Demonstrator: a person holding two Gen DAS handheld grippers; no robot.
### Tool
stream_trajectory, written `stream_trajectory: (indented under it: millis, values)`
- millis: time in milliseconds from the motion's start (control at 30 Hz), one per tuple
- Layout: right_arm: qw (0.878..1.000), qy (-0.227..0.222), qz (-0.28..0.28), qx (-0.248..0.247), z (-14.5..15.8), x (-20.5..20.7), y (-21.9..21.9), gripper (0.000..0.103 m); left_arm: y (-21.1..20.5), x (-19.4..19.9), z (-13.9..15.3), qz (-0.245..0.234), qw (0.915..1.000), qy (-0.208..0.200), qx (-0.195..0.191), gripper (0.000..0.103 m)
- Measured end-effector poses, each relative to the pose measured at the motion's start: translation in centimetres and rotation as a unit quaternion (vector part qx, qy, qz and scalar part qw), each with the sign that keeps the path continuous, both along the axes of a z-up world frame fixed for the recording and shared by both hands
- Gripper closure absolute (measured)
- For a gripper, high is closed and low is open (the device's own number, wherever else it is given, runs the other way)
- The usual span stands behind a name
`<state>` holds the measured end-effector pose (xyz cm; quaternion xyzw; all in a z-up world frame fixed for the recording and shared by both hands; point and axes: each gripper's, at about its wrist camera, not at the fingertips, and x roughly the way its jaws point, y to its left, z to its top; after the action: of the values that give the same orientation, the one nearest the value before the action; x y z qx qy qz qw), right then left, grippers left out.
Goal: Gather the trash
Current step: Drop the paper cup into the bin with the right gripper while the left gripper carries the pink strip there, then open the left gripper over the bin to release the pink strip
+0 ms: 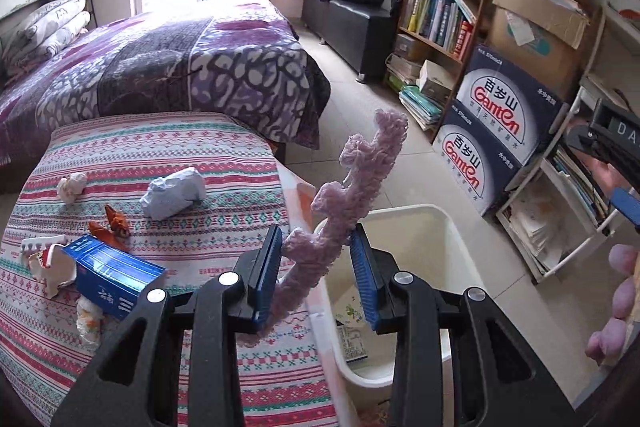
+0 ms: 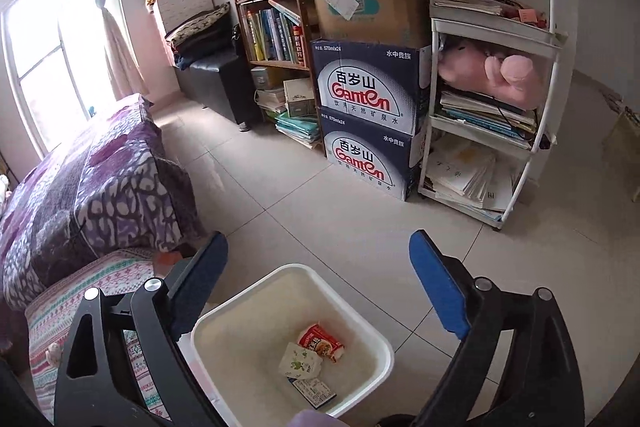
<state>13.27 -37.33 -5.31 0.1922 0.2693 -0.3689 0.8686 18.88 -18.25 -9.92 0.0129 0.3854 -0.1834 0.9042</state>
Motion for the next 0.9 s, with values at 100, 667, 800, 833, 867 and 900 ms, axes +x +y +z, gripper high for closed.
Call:
stream_trajectory:
  millis: [100,667,800,833,867,900]
  values:
    - [1.000,-0.004,-0.010,0.006,0.0,-0.4,-1.1,0.014,-1.5,-0.3,-0.3,-0.018,0.9998,0.008,-0.006,0.067]
    - [0.998,-0.020,-0.049,0.031,-0.1,-2.1,-3.8,0.007,-5.3,-1.4,-1.4,-0.106,0.9912,0.073,-0.030,0.034]
    - [0.999,-0.009,-0.031,0.037,-0.4,-1.2,-2.6,0.007,-3.1,-1.0,-1.7,-0.080,0.9936,0.079,-0.007,0.029]
    - [0.999,-0.005,-0.024,0.037,-0.4,-1.0,-2.2,0.007,-2.4,-0.8,-1.8,-0.070,0.9943,0.080,-0.001,0.029]
    - [0.999,0.001,-0.016,0.037,-0.6,-0.6,-1.7,0.007,-1.6,-0.6,-1.9,-0.060,0.9950,0.080,0.008,0.029]
    - [0.999,0.006,-0.007,0.036,-0.7,-0.1,-1.1,0.007,-0.8,-0.3,-2.1,-0.047,0.9956,0.079,0.019,0.028]
